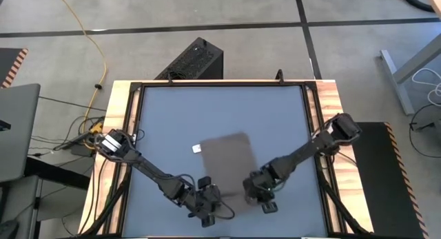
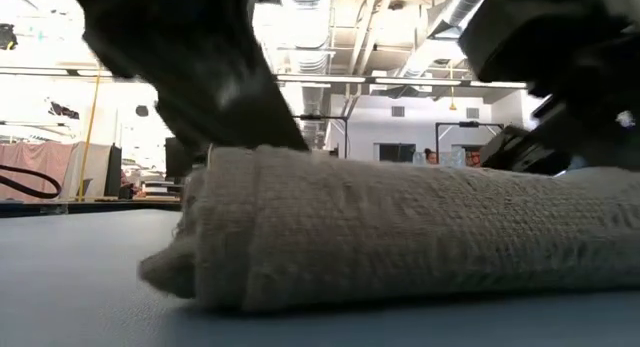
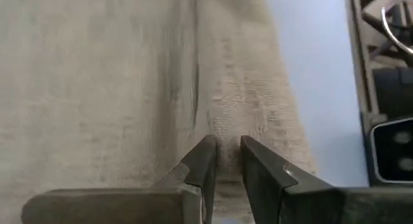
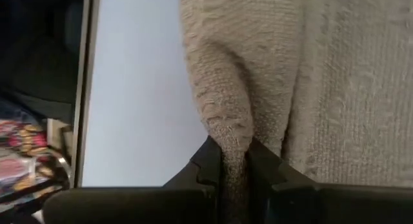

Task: Roll towel into tight, uniform cylinder
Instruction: Roll the gray towel

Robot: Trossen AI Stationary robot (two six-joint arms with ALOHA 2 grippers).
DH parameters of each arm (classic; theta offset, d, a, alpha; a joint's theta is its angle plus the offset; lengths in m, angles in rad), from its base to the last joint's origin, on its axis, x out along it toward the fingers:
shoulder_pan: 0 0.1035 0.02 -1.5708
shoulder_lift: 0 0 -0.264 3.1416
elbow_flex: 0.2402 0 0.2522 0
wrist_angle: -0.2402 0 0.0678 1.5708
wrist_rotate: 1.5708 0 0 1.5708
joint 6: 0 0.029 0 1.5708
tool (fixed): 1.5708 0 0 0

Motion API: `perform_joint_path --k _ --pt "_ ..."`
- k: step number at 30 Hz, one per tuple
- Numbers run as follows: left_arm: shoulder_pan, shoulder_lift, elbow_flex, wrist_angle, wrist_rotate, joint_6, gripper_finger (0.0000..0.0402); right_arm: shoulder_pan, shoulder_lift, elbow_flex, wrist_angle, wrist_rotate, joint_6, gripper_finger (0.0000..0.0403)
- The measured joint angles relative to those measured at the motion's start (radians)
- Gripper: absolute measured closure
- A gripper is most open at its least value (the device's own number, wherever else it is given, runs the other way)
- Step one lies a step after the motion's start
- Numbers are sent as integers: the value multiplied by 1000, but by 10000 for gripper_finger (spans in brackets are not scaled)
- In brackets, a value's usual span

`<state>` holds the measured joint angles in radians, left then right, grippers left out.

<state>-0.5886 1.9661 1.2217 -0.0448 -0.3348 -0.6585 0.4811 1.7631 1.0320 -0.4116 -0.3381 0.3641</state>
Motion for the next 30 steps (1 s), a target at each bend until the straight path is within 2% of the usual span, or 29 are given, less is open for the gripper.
perform_joint_path --k 3,9,13,16,20,25,27,30 --pt "-23 -46 0 -21 -62 27 344 -58 10 -15 25 -71 -26 348" --pt "-55 -100 1 18 -136 151 339 -148 9 -43 54 -127 -71 348" --pt "-59 -61 5 153 -140 313 318 -192 13 -43 56 -155 -89 348" --pt "-47 -9 1 188 -131 383 286 -209 13 -43 57 -162 -103 348" --pt "-18 21 1 188 -119 353 235 -210 13 -43 61 -163 -105 347" --pt "3 30 8 140 -80 223 186 -209 14 -43 57 -161 -106 344" --pt "8 30 45 57 -61 170 181 -210 14 -43 57 -161 -105 343" --pt "9 31 173 -214 -59 77 183 -214 14 -43 57 -161 -105 342"
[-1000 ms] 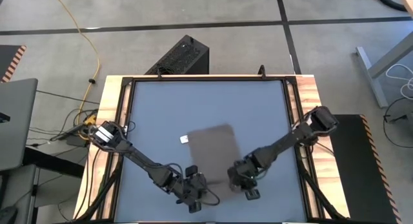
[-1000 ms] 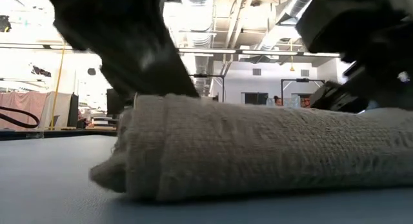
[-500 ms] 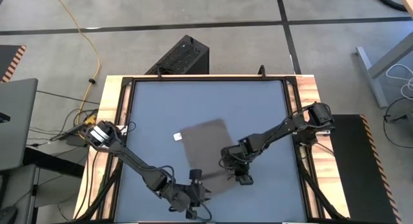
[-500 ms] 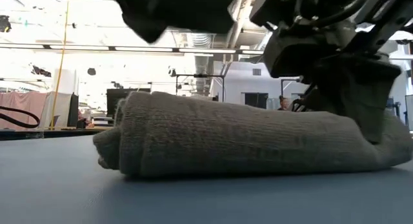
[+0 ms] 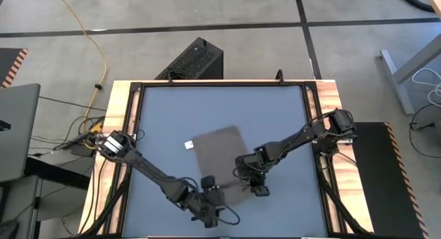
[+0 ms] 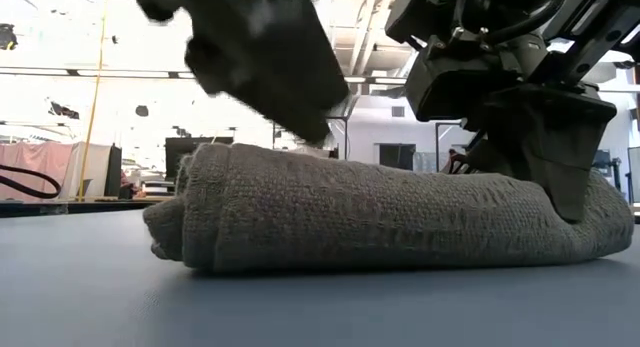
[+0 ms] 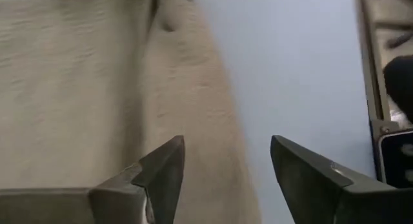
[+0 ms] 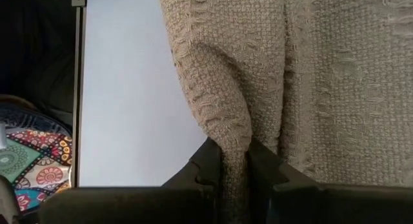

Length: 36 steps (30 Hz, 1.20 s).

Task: Roll towel into tight, uniform cylinder
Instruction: Roll the gray towel

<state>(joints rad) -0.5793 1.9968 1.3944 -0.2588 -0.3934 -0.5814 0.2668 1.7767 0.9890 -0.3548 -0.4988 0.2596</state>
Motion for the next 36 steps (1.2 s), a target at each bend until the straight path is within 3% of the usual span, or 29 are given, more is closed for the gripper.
perform_joint_path --k 4,11,19,31,36 --pt "1 3 221 -343 15 -121 197 -7 0 0 1 0 2 342" --pt "11 171 491 -485 61 -98 224 -22 0 0 0 7 35 341" --pt "47 427 799 -901 73 -103 239 -22 0 0 1 11 38 340" --pt "41 533 809 -981 58 -118 240 -22 0 1 -3 23 114 340" --pt "51 531 806 -1000 138 -99 288 -22 0 1 0 6 133 340"
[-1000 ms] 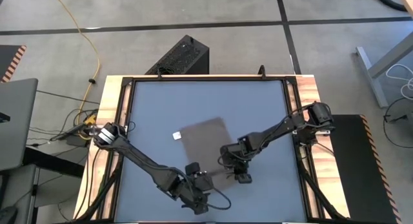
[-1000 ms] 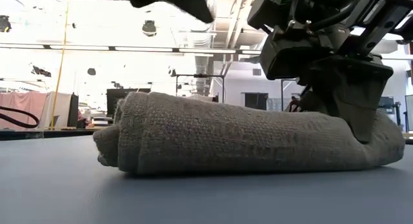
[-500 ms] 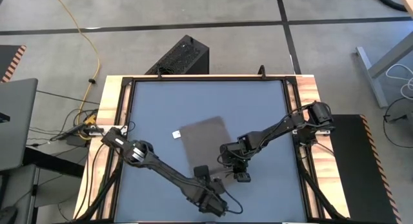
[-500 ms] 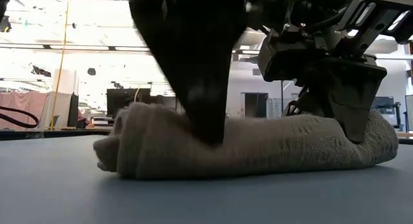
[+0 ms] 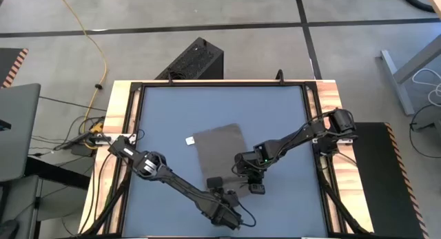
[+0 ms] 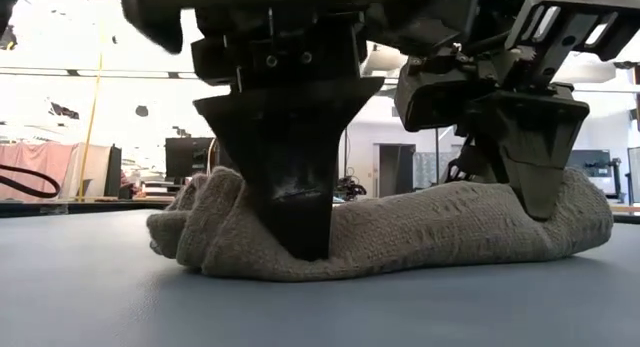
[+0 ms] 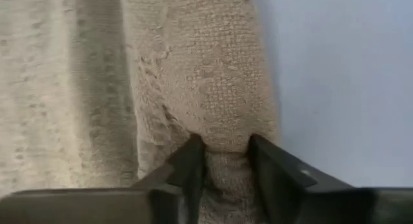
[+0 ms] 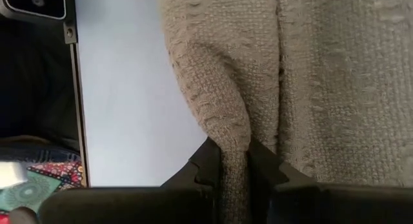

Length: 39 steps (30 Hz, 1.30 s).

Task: Roll towel into tight, uniform cylinder
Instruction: Roll the gray towel

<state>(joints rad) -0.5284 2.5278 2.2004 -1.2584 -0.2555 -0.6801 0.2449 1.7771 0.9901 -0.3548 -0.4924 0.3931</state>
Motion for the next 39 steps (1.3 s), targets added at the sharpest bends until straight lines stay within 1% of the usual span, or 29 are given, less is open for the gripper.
perform_joint_path --k 4,5,6,10,12,19,25,28,31,33,35,37,39 --pt "5 -8 -3 23 77 73 367 2 0 0 -2 -27 38 341" --pt "5 -16 -4 24 94 91 381 3 0 0 -4 -35 50 341" --pt "5 -19 -4 26 114 107 388 6 0 0 -9 -48 58 341" --pt "2 -37 -5 99 262 193 392 40 1 2 -4 -98 99 341" --pt "0 -46 -6 138 316 218 394 64 1 3 6 -107 119 341" --pt "5 -79 -8 186 489 233 396 131 1 2 92 -123 234 341" --pt "9 -81 -37 205 603 217 397 139 12 3 124 -126 295 342" --pt "9 -103 -67 224 610 207 397 140 34 4 140 -130 304 342" --pt "8 -167 -161 311 605 146 397 144 78 3 152 -134 321 342" --pt "9 -230 -272 409 592 92 397 146 106 3 166 -133 333 342" --pt "9 -288 -405 566 589 -1 397 147 131 5 176 -136 333 342" --pt "9 -342 -565 732 592 -114 397 147 137 5 187 -134 339 342" --pt "9 -372 -716 952 615 -239 397 148 137 4 197 -116 343 342"
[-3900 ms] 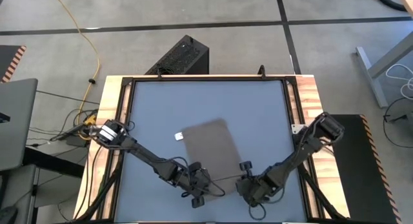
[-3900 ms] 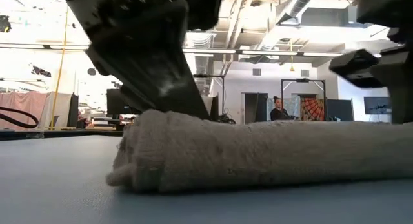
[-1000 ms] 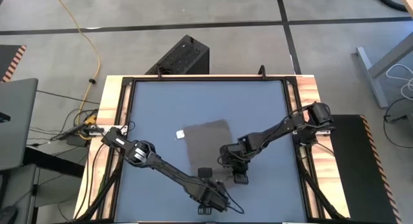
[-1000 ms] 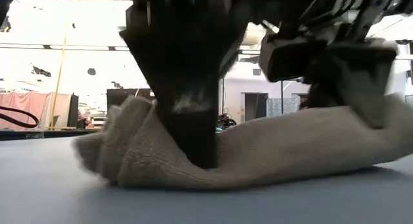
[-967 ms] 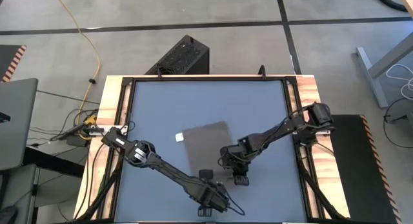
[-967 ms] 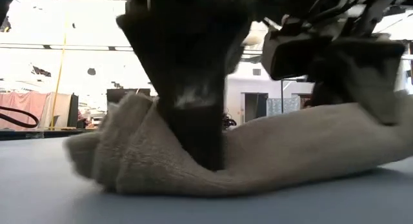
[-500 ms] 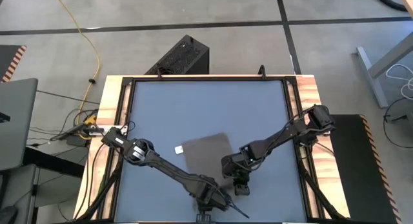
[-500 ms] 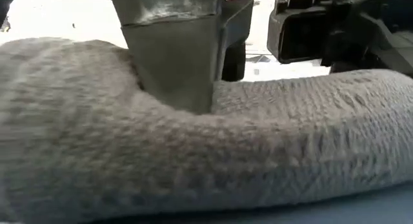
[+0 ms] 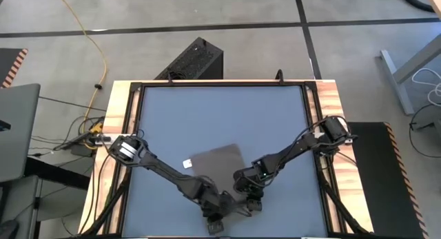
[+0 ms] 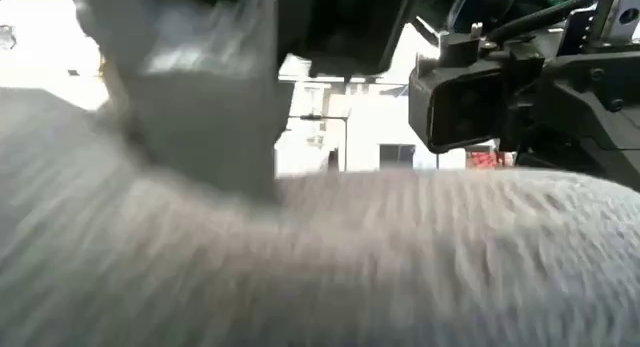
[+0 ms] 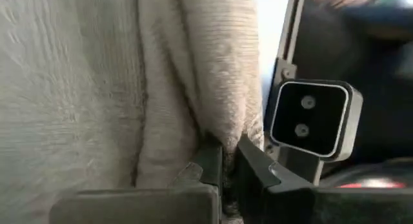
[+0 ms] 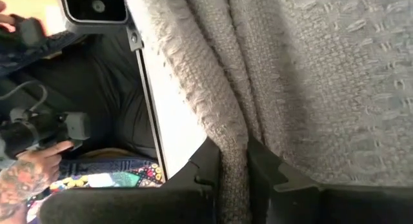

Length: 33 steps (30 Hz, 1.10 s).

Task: Roll towel into tight, uniform cylinder
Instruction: Roll the gray towel

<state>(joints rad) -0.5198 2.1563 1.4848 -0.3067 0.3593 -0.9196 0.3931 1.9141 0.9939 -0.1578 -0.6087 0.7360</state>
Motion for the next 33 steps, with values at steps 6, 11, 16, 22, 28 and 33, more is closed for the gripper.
perform_joint_path --k 6,11,16,22,28,33 --pt "4 -38 -271 490 64 -208 397 -6 -10 -4 32 20 0 315" --pt "6 -67 -296 469 65 -145 397 -28 -18 -5 24 0 -22 256" --pt "6 -94 -300 396 102 -113 397 -73 -79 -8 -72 -41 -35 203" --pt "10 -96 -299 337 81 -140 397 -86 -236 0 -217 56 -155 178" --pt "36 -96 -298 342 73 -143 397 140 -361 3 -132 441 -359 182" --pt "55 -96 -298 339 89 -134 397 361 -330 3 -17 834 -510 182"
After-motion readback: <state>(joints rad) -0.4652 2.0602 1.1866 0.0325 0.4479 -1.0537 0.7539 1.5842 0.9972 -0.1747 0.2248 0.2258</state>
